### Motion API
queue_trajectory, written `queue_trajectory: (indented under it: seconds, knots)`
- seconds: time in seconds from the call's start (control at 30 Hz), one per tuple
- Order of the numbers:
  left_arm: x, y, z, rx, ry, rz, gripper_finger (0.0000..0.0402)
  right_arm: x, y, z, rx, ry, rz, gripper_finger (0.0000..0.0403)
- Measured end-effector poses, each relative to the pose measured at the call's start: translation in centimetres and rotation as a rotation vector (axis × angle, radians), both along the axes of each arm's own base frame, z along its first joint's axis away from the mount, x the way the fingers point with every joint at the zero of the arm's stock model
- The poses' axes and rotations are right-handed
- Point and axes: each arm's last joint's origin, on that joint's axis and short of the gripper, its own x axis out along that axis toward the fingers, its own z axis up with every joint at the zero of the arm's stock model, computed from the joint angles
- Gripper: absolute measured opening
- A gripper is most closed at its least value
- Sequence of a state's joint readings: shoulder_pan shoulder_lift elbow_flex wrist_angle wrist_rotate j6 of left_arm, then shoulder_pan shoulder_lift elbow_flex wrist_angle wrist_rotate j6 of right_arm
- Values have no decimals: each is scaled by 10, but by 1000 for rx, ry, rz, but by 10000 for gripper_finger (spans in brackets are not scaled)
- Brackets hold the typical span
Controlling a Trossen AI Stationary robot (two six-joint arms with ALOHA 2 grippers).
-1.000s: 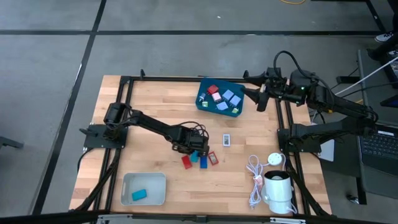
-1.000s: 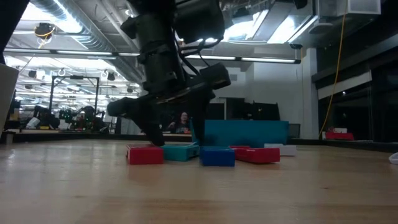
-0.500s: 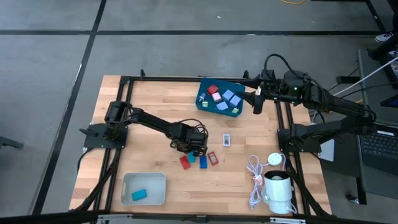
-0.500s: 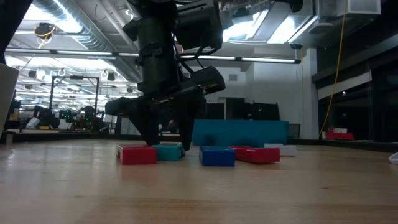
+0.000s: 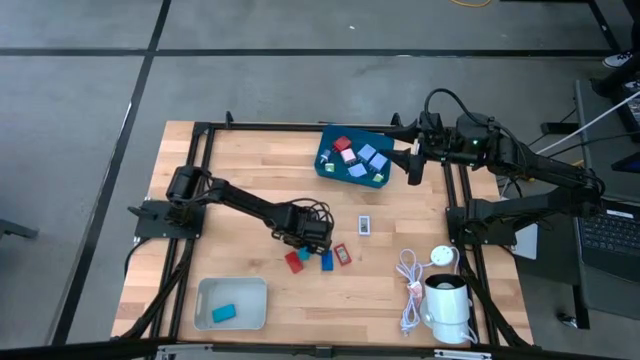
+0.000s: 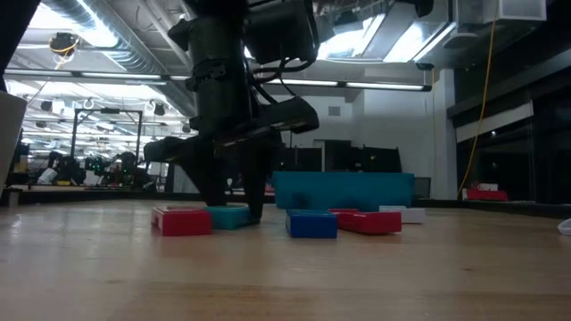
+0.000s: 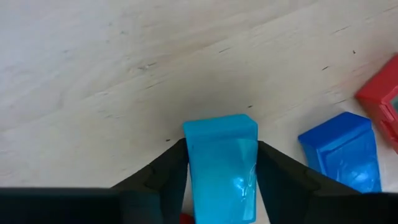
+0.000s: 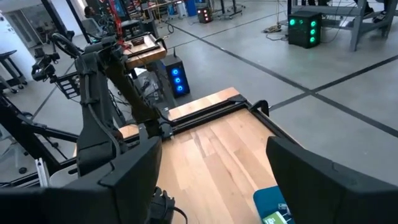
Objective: Pick & Place Office items
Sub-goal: Put the light blue digital timer into the white bin
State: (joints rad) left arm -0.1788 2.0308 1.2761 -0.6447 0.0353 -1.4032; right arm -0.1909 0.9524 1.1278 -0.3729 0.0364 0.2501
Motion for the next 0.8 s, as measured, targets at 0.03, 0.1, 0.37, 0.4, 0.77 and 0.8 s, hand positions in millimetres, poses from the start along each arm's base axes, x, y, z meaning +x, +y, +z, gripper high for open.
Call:
queue_trajectory:
  seconds: [0.03, 0.1, 0.37, 0.4, 0.77, 0.8]
  knots:
    - [1, 0, 0, 0, -6, -3, 153, 0, 0, 0, 0, 0, 0, 297]
    - [1, 1, 0, -5, -12, -24, 150, 0, 0, 0, 0, 0, 0, 297]
    - [0, 4, 3, 45, -16, -46, 150, 0, 0, 0, 0, -2, 0, 297]
    - [-1, 5, 5, 61, -22, -43, 150, 0, 0, 0, 0, -2, -1, 297]
    - [-13, -5, 48, 113, -138, -81, 150, -1, -4, 2, -4, -18, -29, 297]
    - [-14, -6, 51, 111, -150, -85, 150, -1, -5, 2, -4, -17, -30, 297]
